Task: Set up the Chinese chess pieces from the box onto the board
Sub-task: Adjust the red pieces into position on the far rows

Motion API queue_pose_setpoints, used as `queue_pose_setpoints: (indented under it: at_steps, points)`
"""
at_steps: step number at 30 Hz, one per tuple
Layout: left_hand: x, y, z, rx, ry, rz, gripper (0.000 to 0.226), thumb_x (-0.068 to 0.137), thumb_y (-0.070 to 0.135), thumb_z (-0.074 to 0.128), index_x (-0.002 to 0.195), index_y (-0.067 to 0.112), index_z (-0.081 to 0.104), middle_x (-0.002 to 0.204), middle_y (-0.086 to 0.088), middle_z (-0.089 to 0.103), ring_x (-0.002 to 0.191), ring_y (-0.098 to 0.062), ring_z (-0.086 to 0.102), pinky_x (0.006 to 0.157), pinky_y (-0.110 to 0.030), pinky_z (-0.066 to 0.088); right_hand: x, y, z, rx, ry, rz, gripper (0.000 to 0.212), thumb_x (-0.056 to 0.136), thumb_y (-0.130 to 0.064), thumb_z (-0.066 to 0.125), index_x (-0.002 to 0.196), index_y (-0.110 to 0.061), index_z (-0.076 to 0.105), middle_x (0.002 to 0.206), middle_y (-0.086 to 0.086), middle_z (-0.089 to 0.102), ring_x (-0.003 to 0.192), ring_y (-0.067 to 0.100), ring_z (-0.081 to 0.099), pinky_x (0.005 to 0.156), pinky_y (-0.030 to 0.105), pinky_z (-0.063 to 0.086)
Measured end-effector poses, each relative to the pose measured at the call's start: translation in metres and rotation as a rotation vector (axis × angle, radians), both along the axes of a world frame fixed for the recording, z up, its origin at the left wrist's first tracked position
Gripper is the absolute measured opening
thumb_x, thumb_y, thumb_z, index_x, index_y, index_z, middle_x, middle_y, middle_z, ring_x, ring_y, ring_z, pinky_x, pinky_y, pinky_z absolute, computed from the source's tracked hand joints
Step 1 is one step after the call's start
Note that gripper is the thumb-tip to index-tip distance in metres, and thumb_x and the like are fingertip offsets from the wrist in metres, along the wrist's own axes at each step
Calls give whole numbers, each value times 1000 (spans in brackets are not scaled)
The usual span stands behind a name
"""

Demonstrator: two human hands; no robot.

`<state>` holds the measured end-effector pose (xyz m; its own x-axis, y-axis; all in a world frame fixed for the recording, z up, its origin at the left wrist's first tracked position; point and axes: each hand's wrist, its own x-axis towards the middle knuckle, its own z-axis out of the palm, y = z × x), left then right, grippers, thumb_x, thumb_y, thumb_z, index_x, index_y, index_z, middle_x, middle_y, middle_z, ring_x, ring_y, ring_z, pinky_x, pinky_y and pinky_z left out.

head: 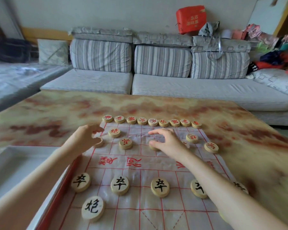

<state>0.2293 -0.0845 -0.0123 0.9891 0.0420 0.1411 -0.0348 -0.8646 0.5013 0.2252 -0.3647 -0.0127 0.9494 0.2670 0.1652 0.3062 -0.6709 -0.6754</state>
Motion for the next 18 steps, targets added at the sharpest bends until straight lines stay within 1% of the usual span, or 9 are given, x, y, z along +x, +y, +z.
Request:
queue_pose_setpoints:
  at_steps: [1,2,5,7,11,13,14,16,18]
  points:
    - [0,8,-2,16,39,-2,41,75,13,70,116,14,62,117,-9,63,109,-24,58,94,-30,42,3,13,0,1,3,16,35,86,-23,62,121,-22,60,112,-11,48,128,17,33,92,22,26]
    - [0,14,-4,22,65,-5,45,75,16,71,119,14,60,121,-8,61,112,-24,56,97,-31,41,7,26,-1,9,8,29,34,86,-22,62,120,-22,61,111,-12,49,128,19,34,94,23,28]
    - [0,19,-4,5,91,-36,47,77,17,70,122,13,58,126,-9,58,116,-24,53,99,-30,37,19,56,-5,23,40,42,32,83,-25,64,114,-27,63,127,6,52,127,20,39,96,25,31]
    - [2,18,-4,-4,83,-75,44,79,14,68,121,12,58,125,-9,58,116,-24,53,95,-26,37,25,68,-8,31,44,50,32,82,-25,64,114,-28,63,127,9,55,125,20,43,98,28,35]
    - [6,19,-11,-38,66,-110,39,79,16,69,117,13,61,120,-6,61,108,-20,56,84,-19,35,30,74,-13,26,63,37,31,82,-28,63,114,-32,63,125,9,53,121,19,46,92,27,36]
    - [8,21,-16,-39,46,-94,39,78,20,70,115,16,63,118,-4,64,99,-13,56,83,-18,35,32,71,-18,22,65,38,30,83,-27,63,113,-31,63,124,8,55,122,19,44,91,27,35]
    - [9,22,-17,-41,41,-84,38,77,21,70,114,16,64,117,-3,64,98,-12,55,83,-18,35,32,69,-20,23,66,40,30,83,-26,62,113,-29,63,124,7,56,124,18,43,91,26,34]
    - [9,24,-20,-41,42,-72,38,77,23,70,114,17,64,117,-3,64,99,-14,55,84,-19,37,33,65,-22,22,71,39,29,85,-25,62,113,-27,63,126,5,56,126,17,41,92,26,33]
    - [10,25,-20,-31,38,-77,40,78,26,70,117,19,62,119,-2,62,103,-17,56,86,-23,38,35,62,-22,34,65,47,29,85,-24,62,114,-25,63,127,2,58,127,17,42,96,28,35]
